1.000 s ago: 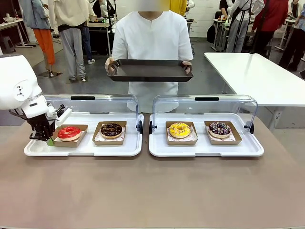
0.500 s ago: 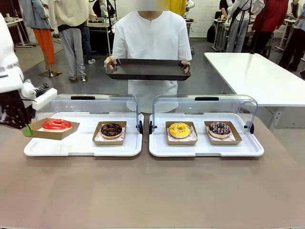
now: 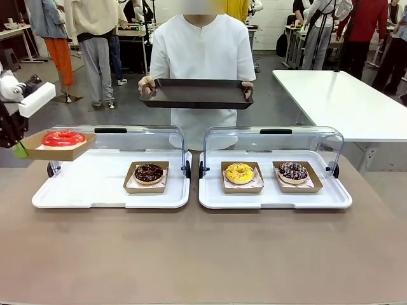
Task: Provide the desired donut to the person.
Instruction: Pick up and lift the Paper togo box containing the Donut pointed at by the person.
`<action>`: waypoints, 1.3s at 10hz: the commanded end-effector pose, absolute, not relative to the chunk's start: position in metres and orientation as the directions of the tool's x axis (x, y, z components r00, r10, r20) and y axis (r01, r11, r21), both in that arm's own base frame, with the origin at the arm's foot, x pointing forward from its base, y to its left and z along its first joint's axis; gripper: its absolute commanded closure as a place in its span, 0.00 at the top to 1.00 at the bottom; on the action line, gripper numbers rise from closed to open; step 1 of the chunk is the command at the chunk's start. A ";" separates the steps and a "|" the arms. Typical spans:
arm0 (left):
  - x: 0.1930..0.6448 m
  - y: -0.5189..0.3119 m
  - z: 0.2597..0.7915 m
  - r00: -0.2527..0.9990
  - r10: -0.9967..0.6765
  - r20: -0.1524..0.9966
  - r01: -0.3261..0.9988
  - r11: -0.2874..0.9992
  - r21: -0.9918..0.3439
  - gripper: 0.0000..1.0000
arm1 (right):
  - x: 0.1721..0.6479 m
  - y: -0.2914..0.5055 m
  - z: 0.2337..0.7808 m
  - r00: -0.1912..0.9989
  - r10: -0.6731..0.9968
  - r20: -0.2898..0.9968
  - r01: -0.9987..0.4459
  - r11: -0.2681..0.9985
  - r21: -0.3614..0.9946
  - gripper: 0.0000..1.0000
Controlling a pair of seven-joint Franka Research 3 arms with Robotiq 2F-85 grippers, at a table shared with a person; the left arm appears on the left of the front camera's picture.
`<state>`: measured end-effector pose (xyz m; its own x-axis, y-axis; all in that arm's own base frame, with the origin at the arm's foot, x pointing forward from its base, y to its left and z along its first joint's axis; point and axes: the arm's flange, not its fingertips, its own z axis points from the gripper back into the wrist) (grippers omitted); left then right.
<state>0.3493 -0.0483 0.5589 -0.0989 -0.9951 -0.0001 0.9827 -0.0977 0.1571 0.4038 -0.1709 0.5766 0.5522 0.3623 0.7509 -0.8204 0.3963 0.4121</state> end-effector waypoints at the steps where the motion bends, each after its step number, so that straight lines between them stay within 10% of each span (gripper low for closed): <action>1: 0.358 -0.048 0.568 -0.061 -0.998 -0.029 0.989 -0.065 0.134 0.00 | 0.403 -0.170 0.576 0.550 0.359 0.754 -0.822 0.393 0.412 1.00; 13: 0.351 -0.047 0.565 -0.088 -0.996 -0.003 0.984 -0.088 0.157 0.00 | 0.403 -0.170 0.576 0.550 0.359 0.754 -0.822 0.393 0.412 1.00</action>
